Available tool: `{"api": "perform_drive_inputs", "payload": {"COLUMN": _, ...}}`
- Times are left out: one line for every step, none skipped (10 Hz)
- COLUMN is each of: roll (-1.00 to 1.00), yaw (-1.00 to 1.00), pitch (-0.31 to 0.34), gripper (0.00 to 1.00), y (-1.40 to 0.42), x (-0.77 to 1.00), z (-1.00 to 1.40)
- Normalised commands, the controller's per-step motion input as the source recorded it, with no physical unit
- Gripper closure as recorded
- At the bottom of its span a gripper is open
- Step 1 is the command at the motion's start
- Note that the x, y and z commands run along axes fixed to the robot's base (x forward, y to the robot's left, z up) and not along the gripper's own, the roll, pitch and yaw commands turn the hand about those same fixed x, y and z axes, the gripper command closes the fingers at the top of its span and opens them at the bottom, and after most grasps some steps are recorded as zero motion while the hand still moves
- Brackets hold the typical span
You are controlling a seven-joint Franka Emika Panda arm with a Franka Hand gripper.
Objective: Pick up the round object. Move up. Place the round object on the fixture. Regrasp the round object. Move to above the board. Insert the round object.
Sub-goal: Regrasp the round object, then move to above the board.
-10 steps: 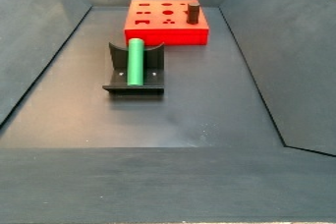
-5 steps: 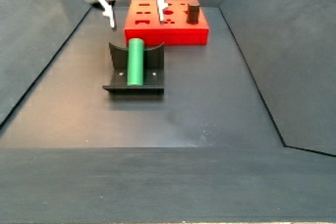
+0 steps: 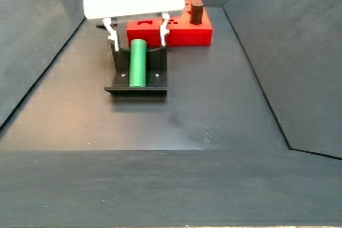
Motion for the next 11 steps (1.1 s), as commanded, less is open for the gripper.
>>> {"api": "perform_drive_inputs", "payload": {"roll": 0.08, "yaw": -0.04, "pitch": -0.036, "gripper": 0.00, "y": 0.01, "x": 0.08, "z": -0.37}}
{"api": "perform_drive_inputs", "payload": {"roll": 0.07, "yaw": -0.04, "pitch": -0.018, "gripper": 0.00, "y": 0.00, "x": 0.07, "z": -0.23}}
{"api": "perform_drive_inputs", "payload": {"roll": 0.06, "yaw": -0.03, "pitch": 0.005, "gripper": 0.00, "y": -0.01, "x": 0.03, "z": -0.17}}
{"api": "perform_drive_inputs", "payload": {"roll": 0.00, "yaw": 0.00, "pitch": 0.000, "gripper": 1.00, "y": 0.00, "x": 0.00, "z": 0.00}}
{"api": "perform_drive_inputs", "payload": {"roll": -0.02, "yaw": 0.03, "pitch": 0.073, "gripper": 1.00, "y": -0.08, "x": -0.01, "z": 1.00}}
{"api": "perform_drive_inputs", "payload": {"roll": -0.03, "yaw": 0.03, "pitch": 0.077, "gripper": 1.00, "y": -0.08, "x": -0.02, "z": 1.00}}
{"api": "perform_drive_inputs", "payload": {"roll": -0.04, "yaw": 0.03, "pitch": 0.075, "gripper": 1.00, "y": -0.08, "x": -0.02, "z": 1.00}}
{"api": "perform_drive_inputs", "payload": {"roll": -0.06, "yaw": 0.04, "pitch": 0.069, "gripper": 1.00, "y": -0.07, "x": -0.02, "z": 1.00}}
{"api": "perform_drive_inputs", "payload": {"roll": -0.06, "yaw": 0.05, "pitch": 0.062, "gripper": 1.00, "y": -0.07, "x": -0.02, "z": 1.00}}
{"api": "perform_drive_inputs", "payload": {"roll": -0.05, "yaw": 0.05, "pitch": 0.055, "gripper": 1.00, "y": -0.07, "x": -0.02, "z": 1.00}}
{"api": "perform_drive_inputs", "payload": {"roll": -0.05, "yaw": 0.05, "pitch": 0.046, "gripper": 1.00, "y": -0.07, "x": -0.02, "z": 1.00}}
